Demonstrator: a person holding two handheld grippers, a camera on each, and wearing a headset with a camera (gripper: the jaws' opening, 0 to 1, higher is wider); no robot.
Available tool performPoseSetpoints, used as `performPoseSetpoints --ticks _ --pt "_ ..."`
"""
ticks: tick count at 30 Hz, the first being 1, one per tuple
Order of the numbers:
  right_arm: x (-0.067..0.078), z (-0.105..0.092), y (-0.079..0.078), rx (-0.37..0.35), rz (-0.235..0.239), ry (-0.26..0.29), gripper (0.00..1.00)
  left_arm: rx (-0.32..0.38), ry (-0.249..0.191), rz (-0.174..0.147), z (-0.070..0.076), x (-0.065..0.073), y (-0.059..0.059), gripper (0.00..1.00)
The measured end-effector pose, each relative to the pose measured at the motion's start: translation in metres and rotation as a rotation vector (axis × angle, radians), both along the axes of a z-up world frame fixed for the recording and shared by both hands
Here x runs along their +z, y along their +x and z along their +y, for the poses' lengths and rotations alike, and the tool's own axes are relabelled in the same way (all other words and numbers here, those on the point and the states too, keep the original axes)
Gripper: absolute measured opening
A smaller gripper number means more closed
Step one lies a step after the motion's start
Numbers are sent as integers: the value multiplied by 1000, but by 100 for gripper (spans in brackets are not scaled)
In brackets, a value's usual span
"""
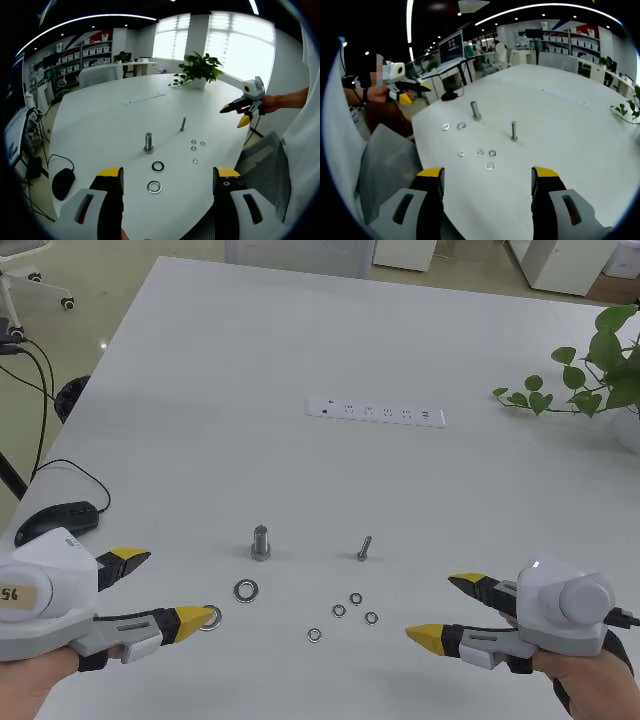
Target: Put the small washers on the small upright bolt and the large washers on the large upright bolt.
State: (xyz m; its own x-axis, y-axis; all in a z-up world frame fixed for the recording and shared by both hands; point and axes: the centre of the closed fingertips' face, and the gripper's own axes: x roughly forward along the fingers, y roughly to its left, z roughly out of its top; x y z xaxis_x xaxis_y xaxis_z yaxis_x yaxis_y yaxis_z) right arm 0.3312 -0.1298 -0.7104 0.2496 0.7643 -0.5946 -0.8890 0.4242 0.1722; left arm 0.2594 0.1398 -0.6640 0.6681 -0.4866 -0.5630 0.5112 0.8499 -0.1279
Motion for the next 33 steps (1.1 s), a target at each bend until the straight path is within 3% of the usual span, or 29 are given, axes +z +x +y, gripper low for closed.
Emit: performPoseSetpoints --ticks 33 --pt "-5 -5 -6 15 10 -31 78 26 9 12 2 -2 -4 75"
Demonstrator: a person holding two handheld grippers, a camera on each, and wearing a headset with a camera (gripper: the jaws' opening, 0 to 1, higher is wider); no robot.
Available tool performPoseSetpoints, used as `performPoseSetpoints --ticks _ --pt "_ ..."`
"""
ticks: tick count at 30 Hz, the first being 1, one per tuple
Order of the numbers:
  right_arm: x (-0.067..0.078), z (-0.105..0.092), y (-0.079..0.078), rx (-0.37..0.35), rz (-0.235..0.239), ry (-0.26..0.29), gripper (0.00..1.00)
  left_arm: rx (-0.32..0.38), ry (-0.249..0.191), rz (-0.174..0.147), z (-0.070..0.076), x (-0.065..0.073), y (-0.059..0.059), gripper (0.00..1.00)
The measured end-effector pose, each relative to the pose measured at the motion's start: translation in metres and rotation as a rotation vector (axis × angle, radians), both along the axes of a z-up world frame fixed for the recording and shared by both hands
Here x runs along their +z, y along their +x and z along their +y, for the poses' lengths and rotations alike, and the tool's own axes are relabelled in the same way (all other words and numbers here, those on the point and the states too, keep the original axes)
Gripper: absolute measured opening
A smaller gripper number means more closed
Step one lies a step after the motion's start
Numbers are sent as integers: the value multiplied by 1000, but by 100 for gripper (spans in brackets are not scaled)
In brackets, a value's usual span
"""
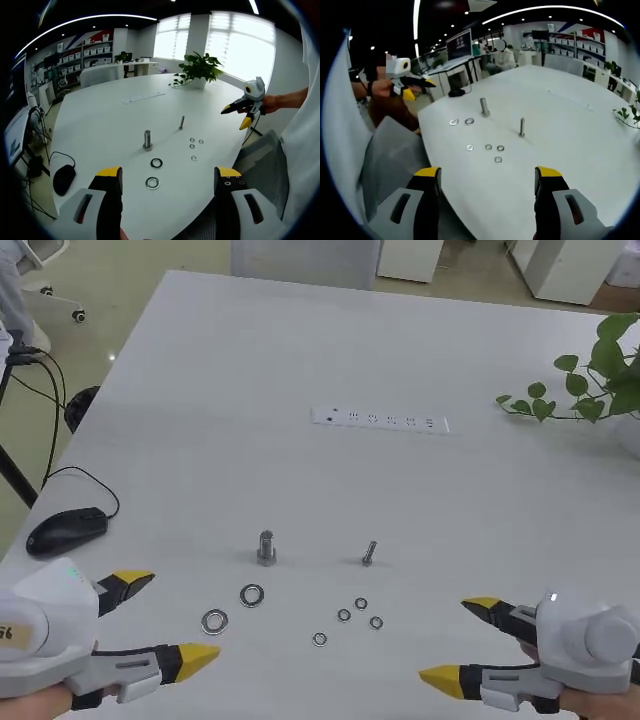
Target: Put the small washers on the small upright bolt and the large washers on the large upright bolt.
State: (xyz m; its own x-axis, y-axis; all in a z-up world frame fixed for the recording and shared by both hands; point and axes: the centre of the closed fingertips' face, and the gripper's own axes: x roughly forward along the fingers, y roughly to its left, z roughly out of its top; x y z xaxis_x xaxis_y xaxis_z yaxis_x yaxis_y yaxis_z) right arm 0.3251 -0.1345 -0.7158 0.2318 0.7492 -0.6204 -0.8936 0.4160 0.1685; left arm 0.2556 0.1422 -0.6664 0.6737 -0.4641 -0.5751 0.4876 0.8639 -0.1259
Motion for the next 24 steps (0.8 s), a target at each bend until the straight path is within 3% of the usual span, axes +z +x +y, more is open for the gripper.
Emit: performPoseSetpoints --ticks 24 --pt "-2 3 2 5 5 -15 75 3 -2 4 2 -3 -2 74"
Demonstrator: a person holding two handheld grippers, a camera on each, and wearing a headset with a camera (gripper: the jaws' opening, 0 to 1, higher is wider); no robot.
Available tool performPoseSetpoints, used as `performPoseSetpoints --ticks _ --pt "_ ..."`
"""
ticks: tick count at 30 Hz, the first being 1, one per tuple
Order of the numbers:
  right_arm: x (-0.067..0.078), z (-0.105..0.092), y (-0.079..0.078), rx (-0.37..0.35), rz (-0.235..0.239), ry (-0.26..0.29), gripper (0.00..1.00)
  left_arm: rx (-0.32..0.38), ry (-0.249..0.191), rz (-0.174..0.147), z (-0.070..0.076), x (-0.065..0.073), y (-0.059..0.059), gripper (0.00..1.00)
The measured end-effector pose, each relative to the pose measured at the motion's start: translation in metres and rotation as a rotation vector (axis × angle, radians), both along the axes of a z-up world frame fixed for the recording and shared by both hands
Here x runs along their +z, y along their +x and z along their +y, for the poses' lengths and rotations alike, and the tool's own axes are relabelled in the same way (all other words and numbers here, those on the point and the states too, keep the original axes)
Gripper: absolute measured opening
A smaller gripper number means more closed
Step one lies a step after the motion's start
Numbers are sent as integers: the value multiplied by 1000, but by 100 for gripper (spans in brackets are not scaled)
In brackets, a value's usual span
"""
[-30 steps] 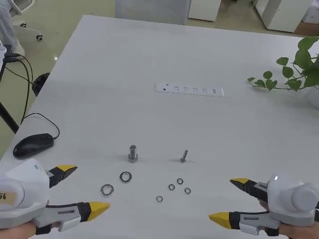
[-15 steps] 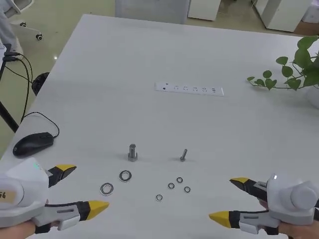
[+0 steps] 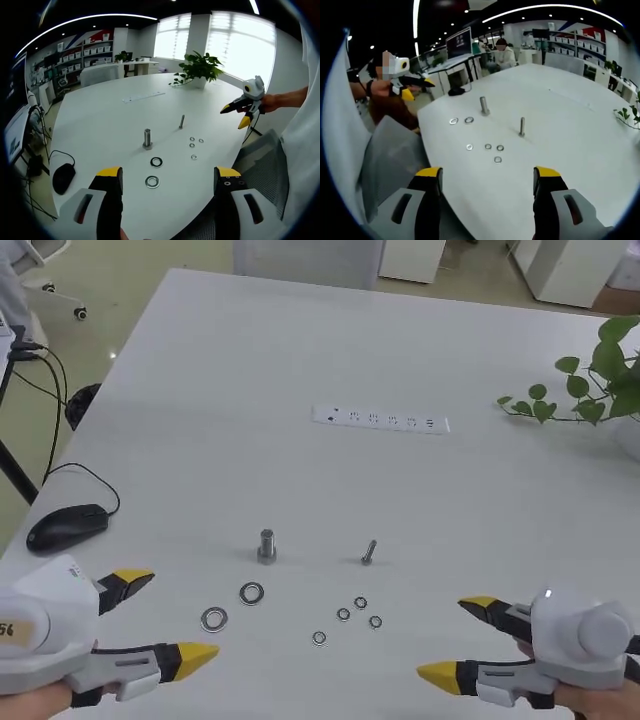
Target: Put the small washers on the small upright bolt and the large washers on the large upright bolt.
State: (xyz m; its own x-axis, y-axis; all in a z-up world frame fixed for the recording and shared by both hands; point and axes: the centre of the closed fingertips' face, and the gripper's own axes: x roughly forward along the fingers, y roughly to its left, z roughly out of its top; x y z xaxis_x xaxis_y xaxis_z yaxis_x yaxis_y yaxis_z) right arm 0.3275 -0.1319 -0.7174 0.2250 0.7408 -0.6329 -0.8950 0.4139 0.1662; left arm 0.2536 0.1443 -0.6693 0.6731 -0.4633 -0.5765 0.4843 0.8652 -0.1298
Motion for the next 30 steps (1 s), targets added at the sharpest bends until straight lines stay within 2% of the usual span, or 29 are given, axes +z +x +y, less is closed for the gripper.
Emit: performPoseSetpoints --ticks 6,10,18,30 --pt "0 4 1 9 9 -4 74 8 -5 -1 2 0 0 74" --pt "-4 6 4 20 19 -26 69 12 -10 -6 1 1 1 74" --pt "-9 14 20 23 15 -56 65 16 -17 -9 0 -1 3 74" --pt "-18 26 34 61 18 -88 60 32 -20 -13 3 -1 0 73"
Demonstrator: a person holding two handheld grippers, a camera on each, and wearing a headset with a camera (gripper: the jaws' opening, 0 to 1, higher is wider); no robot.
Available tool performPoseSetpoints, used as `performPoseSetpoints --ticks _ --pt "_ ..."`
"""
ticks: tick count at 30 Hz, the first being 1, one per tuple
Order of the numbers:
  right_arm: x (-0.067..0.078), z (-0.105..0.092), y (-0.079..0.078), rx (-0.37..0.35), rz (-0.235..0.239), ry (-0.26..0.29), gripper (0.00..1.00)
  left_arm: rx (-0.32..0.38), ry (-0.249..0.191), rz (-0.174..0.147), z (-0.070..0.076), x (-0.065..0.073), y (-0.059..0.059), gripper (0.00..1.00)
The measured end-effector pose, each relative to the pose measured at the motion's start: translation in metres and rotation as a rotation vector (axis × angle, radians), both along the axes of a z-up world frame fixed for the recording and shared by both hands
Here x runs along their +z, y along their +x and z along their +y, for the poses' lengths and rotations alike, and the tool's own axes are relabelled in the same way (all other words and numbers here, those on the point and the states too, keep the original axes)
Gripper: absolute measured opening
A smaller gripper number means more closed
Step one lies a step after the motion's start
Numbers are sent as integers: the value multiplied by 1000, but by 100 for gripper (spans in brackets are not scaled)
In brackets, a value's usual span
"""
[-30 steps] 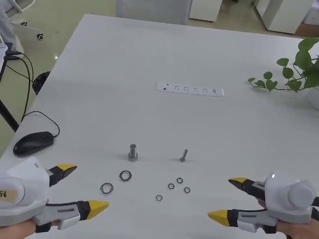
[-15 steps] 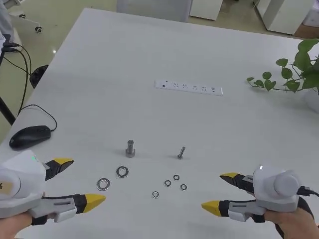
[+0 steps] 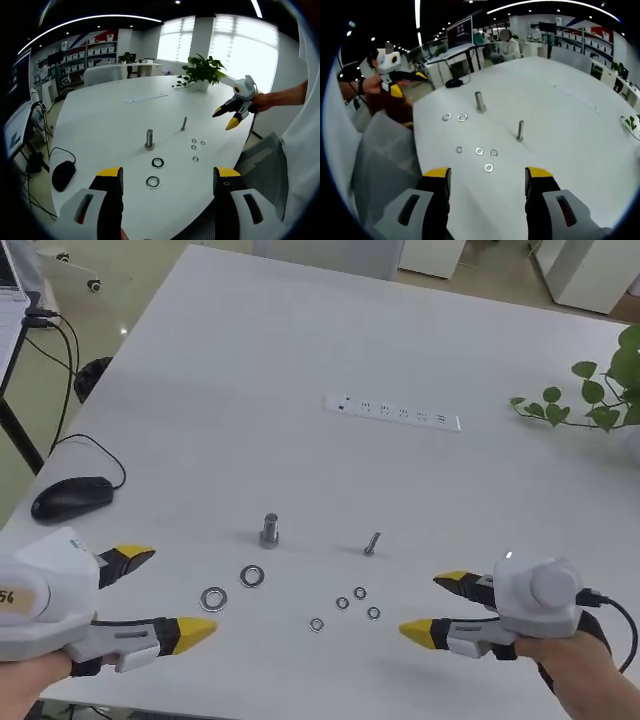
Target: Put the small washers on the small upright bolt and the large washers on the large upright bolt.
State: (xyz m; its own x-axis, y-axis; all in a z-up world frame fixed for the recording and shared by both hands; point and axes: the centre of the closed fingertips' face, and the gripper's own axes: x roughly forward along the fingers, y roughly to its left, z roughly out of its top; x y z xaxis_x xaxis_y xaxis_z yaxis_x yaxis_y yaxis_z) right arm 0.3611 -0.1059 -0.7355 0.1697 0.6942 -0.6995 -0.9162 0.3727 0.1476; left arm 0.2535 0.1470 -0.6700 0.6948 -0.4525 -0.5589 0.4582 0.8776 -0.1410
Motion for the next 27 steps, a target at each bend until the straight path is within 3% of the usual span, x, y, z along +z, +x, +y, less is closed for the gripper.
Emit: performPoseSetpoints --ticks 15,27 --pt "-29 12 12 42 21 -102 47 21 3 -1 7 2 -6 73" --pt "-60 25 11 140 29 -202 40 23 9 -1 9 1 -6 72"
